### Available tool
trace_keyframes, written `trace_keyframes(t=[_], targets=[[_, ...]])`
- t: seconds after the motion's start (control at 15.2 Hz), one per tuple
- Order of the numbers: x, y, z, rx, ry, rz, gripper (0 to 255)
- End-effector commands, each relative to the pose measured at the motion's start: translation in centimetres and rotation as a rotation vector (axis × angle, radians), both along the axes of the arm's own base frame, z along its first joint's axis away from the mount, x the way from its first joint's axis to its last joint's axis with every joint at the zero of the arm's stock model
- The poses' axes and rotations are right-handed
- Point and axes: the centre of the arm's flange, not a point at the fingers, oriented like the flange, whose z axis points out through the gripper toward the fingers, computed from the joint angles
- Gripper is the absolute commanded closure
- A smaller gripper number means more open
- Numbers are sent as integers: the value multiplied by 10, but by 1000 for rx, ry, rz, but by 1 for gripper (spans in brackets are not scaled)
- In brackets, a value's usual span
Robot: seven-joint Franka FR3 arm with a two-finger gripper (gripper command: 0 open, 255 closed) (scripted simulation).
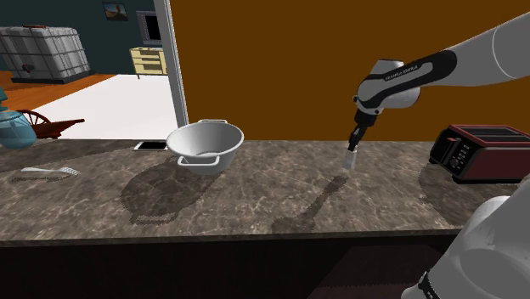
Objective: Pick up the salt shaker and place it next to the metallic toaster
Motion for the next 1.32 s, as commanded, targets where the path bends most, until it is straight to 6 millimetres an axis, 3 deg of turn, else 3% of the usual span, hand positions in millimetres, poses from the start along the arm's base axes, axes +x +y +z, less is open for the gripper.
trace_keyframes(t=[0.0,1.25], targets=[[0,0,11,0,0,0,255],[0,0,112,0,0,0,255]])
